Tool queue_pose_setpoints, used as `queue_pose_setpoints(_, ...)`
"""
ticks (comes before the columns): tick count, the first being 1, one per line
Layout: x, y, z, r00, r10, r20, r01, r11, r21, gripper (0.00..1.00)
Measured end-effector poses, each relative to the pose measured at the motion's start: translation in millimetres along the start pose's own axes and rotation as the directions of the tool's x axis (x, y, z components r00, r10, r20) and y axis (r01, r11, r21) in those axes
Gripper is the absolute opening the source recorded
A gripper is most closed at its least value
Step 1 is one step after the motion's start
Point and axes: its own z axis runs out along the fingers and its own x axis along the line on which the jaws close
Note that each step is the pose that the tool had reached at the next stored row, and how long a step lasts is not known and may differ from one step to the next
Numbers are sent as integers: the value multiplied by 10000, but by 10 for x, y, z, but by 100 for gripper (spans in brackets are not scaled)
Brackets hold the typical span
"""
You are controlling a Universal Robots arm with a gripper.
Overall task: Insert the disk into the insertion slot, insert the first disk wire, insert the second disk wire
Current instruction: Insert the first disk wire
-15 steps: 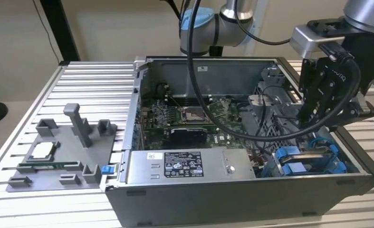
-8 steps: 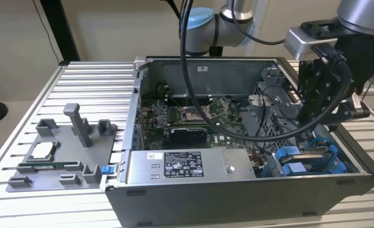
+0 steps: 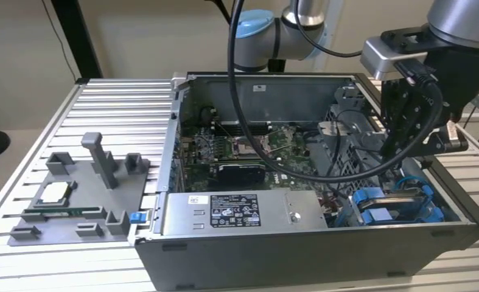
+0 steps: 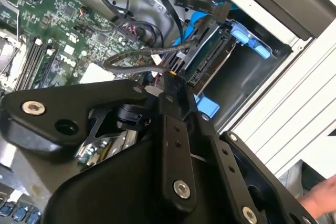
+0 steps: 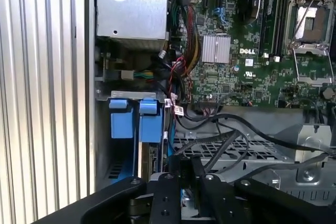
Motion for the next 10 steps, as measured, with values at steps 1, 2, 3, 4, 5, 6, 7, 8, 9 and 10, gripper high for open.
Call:
queue_pose_setpoints(1, 0, 1, 0, 10000, 1, 0, -1, 10000, 0, 0)
queue_pose_setpoints(2, 1, 1, 1, 10000, 1, 0, -1, 10000, 0, 0)
queue_pose_setpoints(3, 1, 1, 1, 10000, 1, 0, -1, 10000, 0, 0)
queue_pose_setpoints(4, 1, 1, 1, 10000, 1, 0, -1, 10000, 0, 0)
queue_pose_setpoints(5, 1, 1, 1, 10000, 1, -1, -1, 10000, 0, 0)
queue_pose_setpoints(6, 1, 1, 1, 10000, 1, -1, -1, 10000, 0, 0)
queue_pose_setpoints(7, 1, 1, 3, 10000, 1, 0, -1, 10000, 0, 0)
queue_pose_setpoints(8, 1, 1, 7, 10000, 2, 1, -2, 10000, 1, 0)
queue_pose_setpoints(9, 4, -3, 12, 10000, 2, 3, -2, 10000, 0, 0)
queue_pose_setpoints(10, 9, -12, 16, 10000, 2, -1, -2, 10000, 0, 0)
